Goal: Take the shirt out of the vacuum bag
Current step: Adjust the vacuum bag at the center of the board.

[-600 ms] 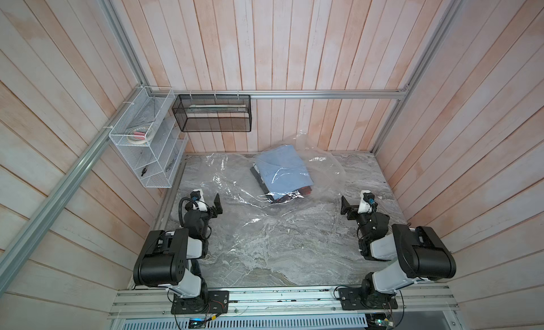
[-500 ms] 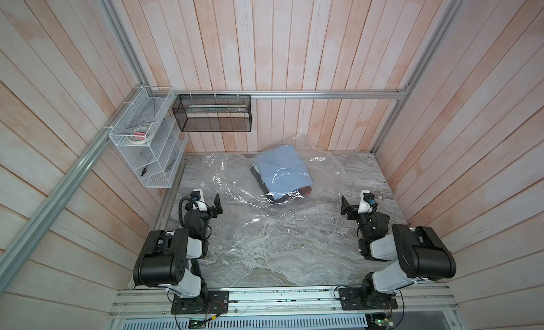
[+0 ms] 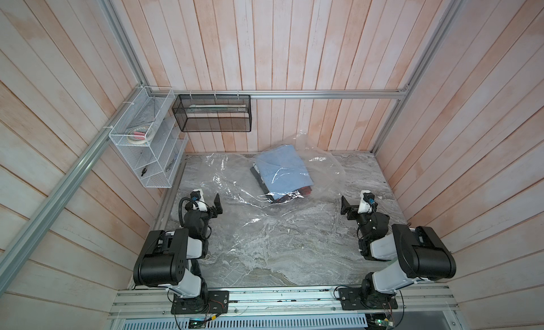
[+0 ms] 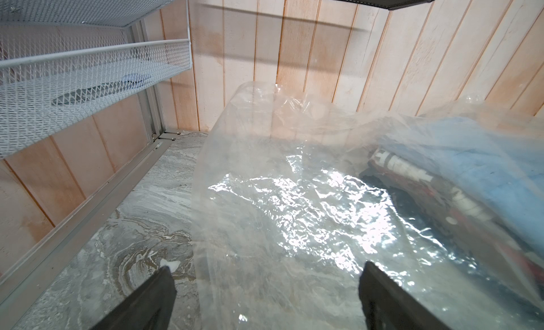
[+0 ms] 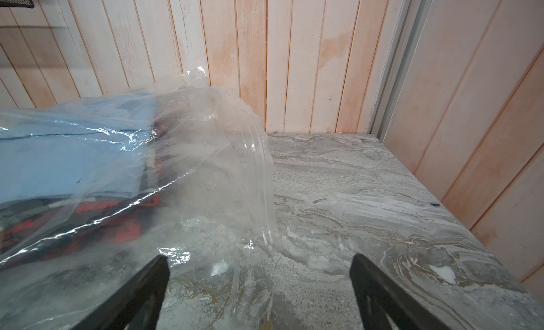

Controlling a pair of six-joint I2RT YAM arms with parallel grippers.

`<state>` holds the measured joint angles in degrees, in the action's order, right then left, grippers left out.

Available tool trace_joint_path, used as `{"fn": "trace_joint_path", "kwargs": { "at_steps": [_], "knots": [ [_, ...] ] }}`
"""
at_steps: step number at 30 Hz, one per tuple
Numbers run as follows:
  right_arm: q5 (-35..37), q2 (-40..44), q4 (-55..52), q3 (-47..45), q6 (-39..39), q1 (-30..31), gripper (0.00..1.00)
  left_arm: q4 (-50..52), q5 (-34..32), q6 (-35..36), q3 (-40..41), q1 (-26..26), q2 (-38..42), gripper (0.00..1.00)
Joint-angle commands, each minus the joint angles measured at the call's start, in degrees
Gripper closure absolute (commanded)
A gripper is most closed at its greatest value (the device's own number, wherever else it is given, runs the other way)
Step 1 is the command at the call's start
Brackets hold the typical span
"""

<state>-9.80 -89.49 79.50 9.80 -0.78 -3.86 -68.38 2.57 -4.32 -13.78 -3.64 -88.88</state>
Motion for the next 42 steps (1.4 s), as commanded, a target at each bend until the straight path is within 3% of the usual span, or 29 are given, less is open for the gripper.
{"fn": "trace_joint_path", "kwargs": {
  "at_steps": [1, 7, 10, 14, 16, 19, 23, 27, 29, 30, 32, 36, 38, 42],
  "knots": [
    [-0.7, -0.2, 0.4, 0.9, 0.4, -0.3, 0.02, -1.5, -0.1, 0.6, -0.3, -0.3, -0.5, 0.0],
    [-1.6, -0.2, 0.3, 1.0, 0.1, -0.9, 0.02, -1.2, 0.6, 0.5, -0.4, -0.5, -0.4, 0.0],
    [-0.7, 0.6, 0.2, 0.8, -1.3, -1.6, 0.02, -0.8, -4.5, 0.3, 0.1, 0.2, 1.0, 0.0],
    [7.0, 9.5, -5.9, 0.3, -2.8, -0.7, 0.02, 0.9, -7.8, 0.3, 0.8, 0.7, 5.0, 0.0],
    [11.4, 16.3, -15.0, 2.8, -2.3, 1.0, 0.02, 7.6, -9.5, 0.2, -0.9, 1.4, 9.2, 0.0],
    [15.5, 22.8, -19.8, 6.1, -6.0, 3.5, 0.02, 14.9, -7.9, 0.3, -3.3, 1.7, 14.6, 0.0],
    [15.4, 27.0, -37.0, 15.3, -12.5, 5.1, 0.02, 21.0, -6.0, -7.9, -6.8, 1.5, 20.3, 0.0],
    [5.4, 28.4, -43.1, 21.0, -16.3, 6.3, 0.02, 31.1, -10.3, -26.1, -9.3, 0.1, 24.8, 0.0],
    [-1.4, 28.2, -41.5, 22.0, -19.5, 6.4, 0.02, 34.4, -7.7, -31.7, -10.9, -1.1, 25.7, 0.0],
    [-5.2, 27.5, -40.5, 22.4, -20.2, 6.4, 0.02, 32.1, -2.7, -28.7, -11.2, -1.3, 25.3, 0.0],
    [-7.2, 25.5, -39.0, 22.5, -28.0, 5.8, 0.02, 30.2, 4.3, -25.8, -12.0, -1.2, 24.3, 0.09],
    [-16.4, 17.3, -32.4, 25.7, -34.1, 6.3, 0.02, 32.4, 4.9, -28.4, -12.6, 0.9, 24.4, 0.13],
    [-12.2, 14.0, -42.1, 31.4, -33.2, 8.1, 0.02, 33.9, 4.2, -28.3, -12.6, 3.7, 24.4, 0.18],
    [-3.1, 5.2, -60.8, 46.2, -24.1, 12.6, 0.02, 38.1, -1.5, -29.2, -13.0, 11.6, 23.4, 0.2]
  ]
}}
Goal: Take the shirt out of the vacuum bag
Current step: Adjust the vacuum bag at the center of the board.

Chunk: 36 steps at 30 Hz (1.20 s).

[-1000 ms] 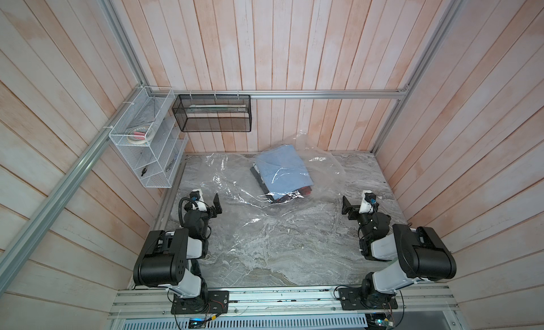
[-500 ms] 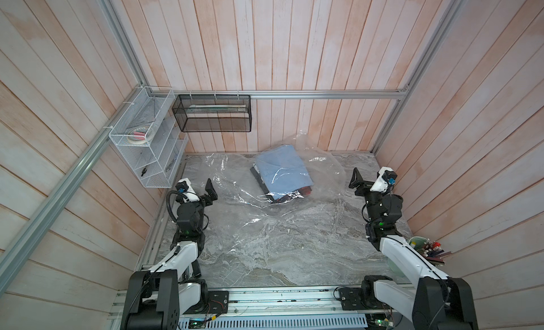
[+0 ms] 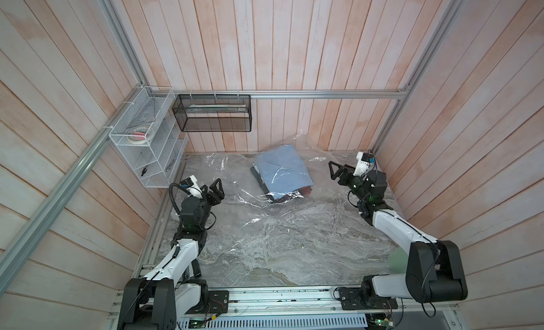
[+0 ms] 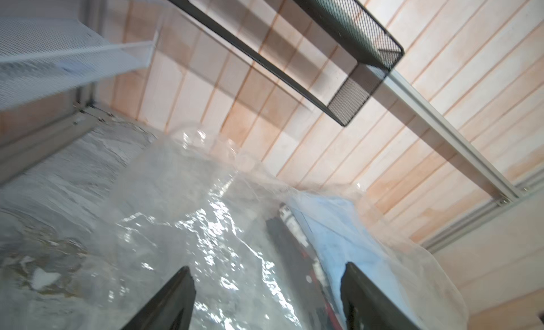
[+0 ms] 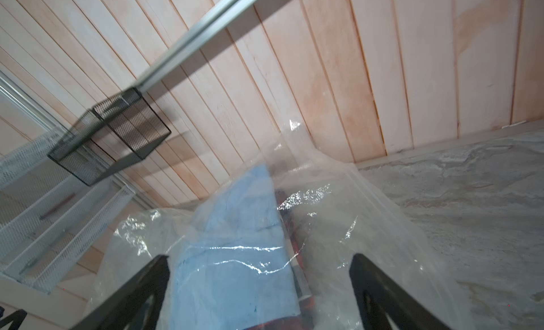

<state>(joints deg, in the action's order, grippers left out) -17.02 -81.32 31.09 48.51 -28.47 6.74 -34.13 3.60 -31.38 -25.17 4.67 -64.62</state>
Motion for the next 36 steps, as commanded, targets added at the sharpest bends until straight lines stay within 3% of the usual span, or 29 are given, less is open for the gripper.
{"fn": "trace_joint_path", "kwargs": {
  "at_steps": [1, 4, 7, 12, 23, 36],
  "knots": [
    [5.8, -5.4, -14.8, 10.0, 4.4, 2.5, 0.02, 4.3, -3.1, -2.8, -1.6, 4.9, -1.6, 0.22],
    [10.9, -12.7, -19.9, 17.0, 5.9, 3.4, 0.02, 5.9, -6.6, -5.1, -1.9, 10.5, -4.3, 0.26],
    [11.6, -21.5, -24.7, 24.4, 6.9, 3.7, 0.02, 7.4, -11.6, -5.7, -3.1, 16.7, -8.5, 0.29],
    [10.9, -33.5, -32.9, 32.8, 8.7, 4.1, 0.02, 8.0, -15.6, -10.6, -5.3, 20.3, -16.8, 0.33],
    [16.3, -35.3, -33.9, 23.9, 7.0, 7.6, 0.02, 19.8, -17.4, -12.4, -20.0, 20.9, -33.1, 0.35],
    [14.0, -24.7, -29.1, 3.4, 3.4, 14.2, 0.02, 26.6, -14.8, -8.6, -31.4, 15.5, -43.4, 0.35]
  ]
}}
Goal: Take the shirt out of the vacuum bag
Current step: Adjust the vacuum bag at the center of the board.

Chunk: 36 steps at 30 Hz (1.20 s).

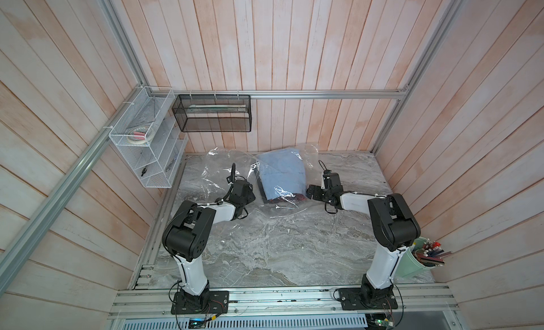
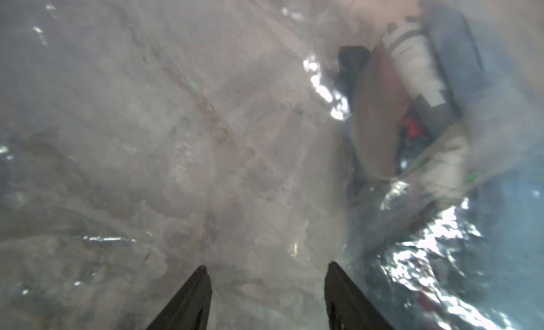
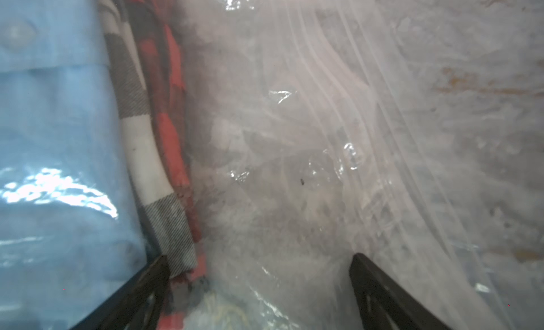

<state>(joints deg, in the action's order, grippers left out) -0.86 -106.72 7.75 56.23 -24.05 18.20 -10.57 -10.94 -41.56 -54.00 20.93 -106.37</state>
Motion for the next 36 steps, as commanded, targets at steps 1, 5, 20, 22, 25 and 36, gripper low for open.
{"fn": "trace_joint_path", "kwargs": {
  "at_steps": [1, 5, 20, 22, 25, 36],
  "knots": [
    [-2.2, 2.4, -5.3, -5.9, -1.4, 4.1, 0.02, 3.7, -0.3, 2.3, -3.6, -1.1, -2.1, 0.35],
    [-3.3, 8.6, -3.6, -11.9, -4.8, 8.0, 0.02, 6.6, -1.8, 6.1, -8.4, -1.5, -3.7, 0.35],
    [3.2, 34.5, -11.1, -12.3, -7.8, 14.3, 0.02, 19.3, -5.2, 12.3, -22.7, -2.2, -4.2, 0.33],
    [2.8, 39.8, -10.4, -11.7, -5.4, 12.1, 0.02, 18.9, -9.3, 13.6, -21.5, -0.2, -1.3, 0.3],
    [2.7, 44.3, -11.4, -9.3, -4.0, 7.7, 0.02, 17.9, -14.8, 16.4, -20.5, 3.8, 2.6, 0.26],
    [-4.8, 48.3, -16.6, -4.5, -9.6, -13.6, 0.02, 18.4, -19.6, 16.9, -22.5, 17.8, 6.0, 0.24]
  ]
}}
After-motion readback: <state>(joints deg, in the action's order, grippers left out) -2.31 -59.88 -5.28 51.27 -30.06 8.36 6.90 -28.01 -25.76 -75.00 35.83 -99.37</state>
